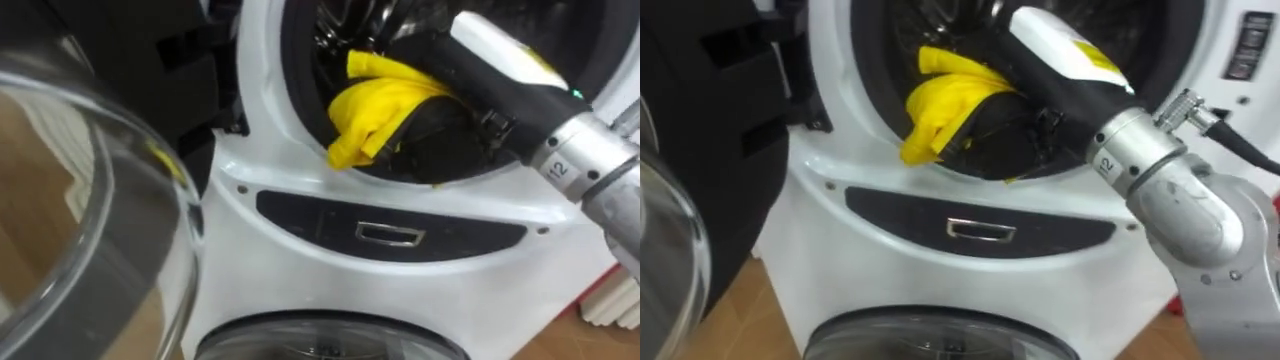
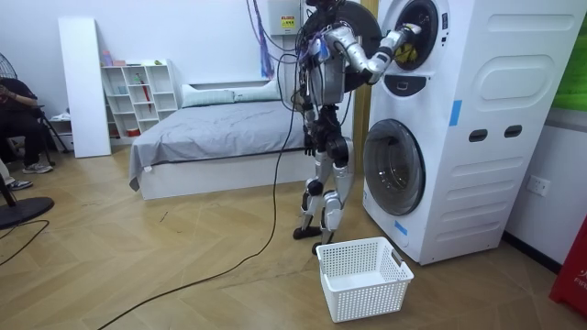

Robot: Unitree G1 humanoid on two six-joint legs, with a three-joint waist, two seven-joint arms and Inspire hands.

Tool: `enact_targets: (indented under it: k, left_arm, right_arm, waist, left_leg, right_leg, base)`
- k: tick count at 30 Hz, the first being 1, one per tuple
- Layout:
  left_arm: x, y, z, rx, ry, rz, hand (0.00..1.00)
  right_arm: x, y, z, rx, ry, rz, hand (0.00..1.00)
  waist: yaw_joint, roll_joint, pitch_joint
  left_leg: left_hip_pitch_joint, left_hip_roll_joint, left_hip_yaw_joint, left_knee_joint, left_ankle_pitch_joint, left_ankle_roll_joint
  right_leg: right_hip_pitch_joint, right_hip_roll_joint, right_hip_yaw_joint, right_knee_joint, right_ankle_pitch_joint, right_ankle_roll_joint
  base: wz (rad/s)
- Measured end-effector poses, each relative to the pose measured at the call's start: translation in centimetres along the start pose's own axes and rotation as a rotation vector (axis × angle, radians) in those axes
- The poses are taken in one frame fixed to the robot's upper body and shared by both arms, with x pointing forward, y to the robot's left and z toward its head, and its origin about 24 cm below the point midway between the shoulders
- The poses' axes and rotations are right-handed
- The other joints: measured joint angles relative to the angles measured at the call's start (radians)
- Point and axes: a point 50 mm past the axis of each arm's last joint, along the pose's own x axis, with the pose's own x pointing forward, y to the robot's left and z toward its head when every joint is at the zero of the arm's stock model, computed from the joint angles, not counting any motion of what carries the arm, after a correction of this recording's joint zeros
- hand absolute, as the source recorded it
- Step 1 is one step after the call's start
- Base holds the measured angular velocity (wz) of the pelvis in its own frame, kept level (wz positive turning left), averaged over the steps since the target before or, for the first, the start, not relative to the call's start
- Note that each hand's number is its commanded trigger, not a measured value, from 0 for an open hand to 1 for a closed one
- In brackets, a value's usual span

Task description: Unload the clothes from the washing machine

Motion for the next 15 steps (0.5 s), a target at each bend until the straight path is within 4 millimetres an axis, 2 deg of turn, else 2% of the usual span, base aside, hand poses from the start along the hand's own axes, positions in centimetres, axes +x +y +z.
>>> enact_targets:
  k: [4,7,12,15]
  left_arm:
    - [-0.2,-0.5,-0.6,-0.035,-0.002,-0.003,0.00]
    - [-0.3,-0.8,-0.7,-0.047,-0.013,-0.008,0.00]
    - [-0.5,-0.9,-1.7,-0.044,-0.002,-0.012,0.00]
    - [-0.6,-1.1,-2.1,-0.042,0.007,-0.016,0.00]
  right_arm:
    - [-1.3,0.3,0.7,0.024,-0.060,-0.006,1.00]
    - [-2.3,0.1,0.7,0.030,-0.064,-0.034,1.00]
    - [-3.7,0.1,-0.1,0.049,-0.034,-0.050,1.00]
    - [-4.8,0.2,-1.0,0.065,0.026,-0.065,1.00]
  waist:
    - [-0.006,0.001,-0.0011]
    - [-0.008,0.001,-0.0016]
    - [-0.025,0.004,-0.0022]
    - [-0.032,0.015,-0.0058]
  left_leg:
    - [-0.007,0.003,0.022,0.000,0.000,0.000]
    - [-0.006,0.004,0.023,0.001,0.000,0.000]
    - [-0.005,0.005,0.027,0.000,0.000,0.000]
    - [0.004,0.005,0.045,-0.001,0.000,0.000]
  right_leg:
    - [-0.012,0.005,0.019,0.002,0.014,-0.001]
    - [-0.011,0.006,0.022,0.002,0.017,-0.001]
    - [-0.012,0.009,0.026,0.000,0.018,-0.001]
    - [-0.016,0.012,0.051,0.003,0.018,-0.001]
  base:
    - [-0.15]
    - [-0.03]
    - [-0.01]
    - [-0.18]
